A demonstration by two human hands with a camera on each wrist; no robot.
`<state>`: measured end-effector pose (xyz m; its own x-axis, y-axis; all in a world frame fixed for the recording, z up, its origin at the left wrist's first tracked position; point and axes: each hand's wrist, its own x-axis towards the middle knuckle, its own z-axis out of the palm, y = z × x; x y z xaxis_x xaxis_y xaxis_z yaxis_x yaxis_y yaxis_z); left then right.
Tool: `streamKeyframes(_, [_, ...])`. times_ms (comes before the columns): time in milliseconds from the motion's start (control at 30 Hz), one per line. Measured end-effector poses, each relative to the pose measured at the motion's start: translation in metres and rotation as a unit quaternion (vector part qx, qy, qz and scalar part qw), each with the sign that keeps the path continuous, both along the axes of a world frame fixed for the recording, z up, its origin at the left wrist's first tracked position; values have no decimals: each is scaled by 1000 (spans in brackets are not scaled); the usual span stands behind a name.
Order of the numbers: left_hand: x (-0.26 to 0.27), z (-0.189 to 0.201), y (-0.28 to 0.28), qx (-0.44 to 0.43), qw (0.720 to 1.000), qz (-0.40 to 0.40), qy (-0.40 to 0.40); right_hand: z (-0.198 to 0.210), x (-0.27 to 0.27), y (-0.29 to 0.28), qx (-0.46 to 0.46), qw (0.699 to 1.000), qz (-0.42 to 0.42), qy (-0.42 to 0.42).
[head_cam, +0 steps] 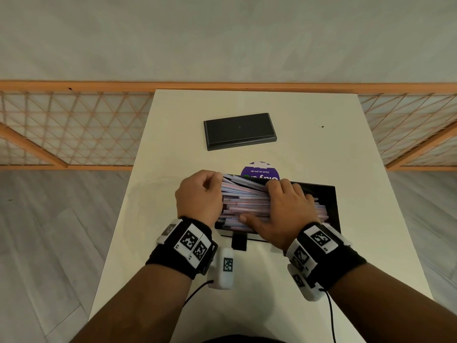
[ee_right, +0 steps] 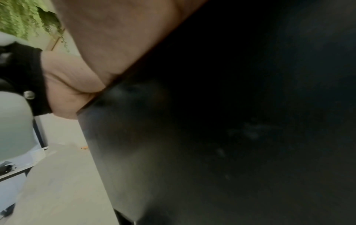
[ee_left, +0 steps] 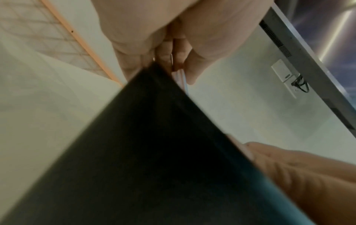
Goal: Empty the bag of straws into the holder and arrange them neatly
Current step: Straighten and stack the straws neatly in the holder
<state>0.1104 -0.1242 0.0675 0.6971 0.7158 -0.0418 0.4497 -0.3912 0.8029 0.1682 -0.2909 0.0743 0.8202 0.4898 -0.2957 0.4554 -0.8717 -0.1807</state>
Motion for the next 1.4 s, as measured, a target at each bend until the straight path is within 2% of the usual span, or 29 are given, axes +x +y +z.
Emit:
streamKeyframes(367, [6,4,-4,-1,999,-1,46,3,-1,-4,40,999,-5,9])
streamKeyframes(500, [13,2,-6,33,997,-21,65,2,-4,-3,38,999,-9,1])
streamKeyframes(767, [16,0,-5,58,997,-10,56,5,-7,-6,42,999,-15,19])
streamKeyframes(900, [13,12,-7,49,999,0,4,9,-7,-5,55,998,-13,16])
streamKeyframes(1033, [12,41,-10,51,995,4,-90,17,-4,-3,93,996,4,-5])
streamKeyframes(1200, [8,94,-12,108,959,-16,-263,39,3,5,264,964,19,-26])
streamKeyframes(1300, [8,113,-11,46,941,-31,-334,56,8,14,322,945,52,-14])
streamKeyframes(1400, [11,110,-11,-63,935,-44,-345,61,13,13,338,939,57,1])
